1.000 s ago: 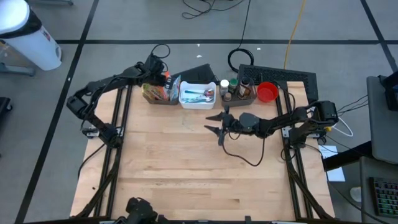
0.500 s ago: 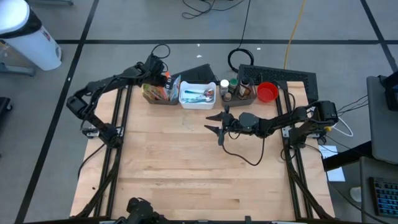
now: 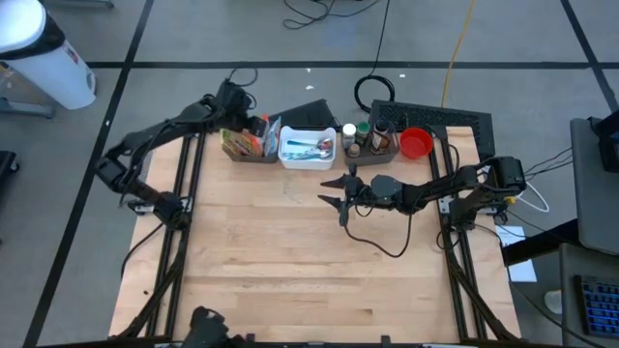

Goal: Pick & Place Food Item
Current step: Return to Home Position

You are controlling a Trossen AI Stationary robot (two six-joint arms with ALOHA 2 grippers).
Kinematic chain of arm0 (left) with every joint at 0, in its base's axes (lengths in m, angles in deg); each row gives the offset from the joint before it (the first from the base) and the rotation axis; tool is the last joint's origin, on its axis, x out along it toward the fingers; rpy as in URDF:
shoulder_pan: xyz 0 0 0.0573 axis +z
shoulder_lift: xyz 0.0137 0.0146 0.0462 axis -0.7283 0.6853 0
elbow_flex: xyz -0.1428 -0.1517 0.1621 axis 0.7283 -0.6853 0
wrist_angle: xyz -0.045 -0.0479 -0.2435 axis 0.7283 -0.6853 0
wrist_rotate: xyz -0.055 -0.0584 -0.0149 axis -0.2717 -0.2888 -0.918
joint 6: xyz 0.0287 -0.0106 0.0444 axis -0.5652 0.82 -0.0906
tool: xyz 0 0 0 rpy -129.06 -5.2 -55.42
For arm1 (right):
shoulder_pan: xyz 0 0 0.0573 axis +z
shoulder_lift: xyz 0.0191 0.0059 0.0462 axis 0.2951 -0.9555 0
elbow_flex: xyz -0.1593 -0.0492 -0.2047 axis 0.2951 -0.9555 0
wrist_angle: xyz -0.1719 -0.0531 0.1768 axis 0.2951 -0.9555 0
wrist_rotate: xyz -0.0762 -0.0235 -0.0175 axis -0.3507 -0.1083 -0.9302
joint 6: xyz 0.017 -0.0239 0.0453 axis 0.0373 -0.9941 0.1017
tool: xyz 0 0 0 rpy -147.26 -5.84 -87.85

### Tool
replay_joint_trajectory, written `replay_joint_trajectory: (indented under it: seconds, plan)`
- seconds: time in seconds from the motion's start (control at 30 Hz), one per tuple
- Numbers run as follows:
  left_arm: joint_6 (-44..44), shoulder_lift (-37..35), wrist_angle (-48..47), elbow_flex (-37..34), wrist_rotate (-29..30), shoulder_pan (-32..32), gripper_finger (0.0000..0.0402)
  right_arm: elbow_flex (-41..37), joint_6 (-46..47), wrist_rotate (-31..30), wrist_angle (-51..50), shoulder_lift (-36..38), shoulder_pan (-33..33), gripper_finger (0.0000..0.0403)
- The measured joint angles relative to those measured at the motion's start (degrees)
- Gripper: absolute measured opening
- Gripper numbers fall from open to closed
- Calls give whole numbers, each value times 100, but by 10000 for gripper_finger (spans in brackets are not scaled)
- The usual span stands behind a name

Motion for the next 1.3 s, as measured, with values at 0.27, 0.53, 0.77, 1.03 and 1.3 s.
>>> replay_joint_trajectory:
  seconds: [0.27, 0.53, 0.77, 1.03, 1.3]
  plan:
    - [-274, -1386, -99, 2, -279, 15, 196, 0, -7, -17, -65, 0, -70, 169]
    - [-847, -2863, -811, -302, -1368, -500, 171, 0, -158, -468, -383, 0, -96, 165]
    - [-627, -4557, 177, -1947, -1328, -1326, 143, 0, -160, -617, -417, 0, -109, 155]
    - [-330, -6366, 2523, -4295, -1318, -2157, 133, 0, -128, -618, -306, 0, -111, 137]
    - [-599, -7274, 3568, -5310, -1314, -2475, 136, -157, -34, -588, 35, 285, -59, 117]
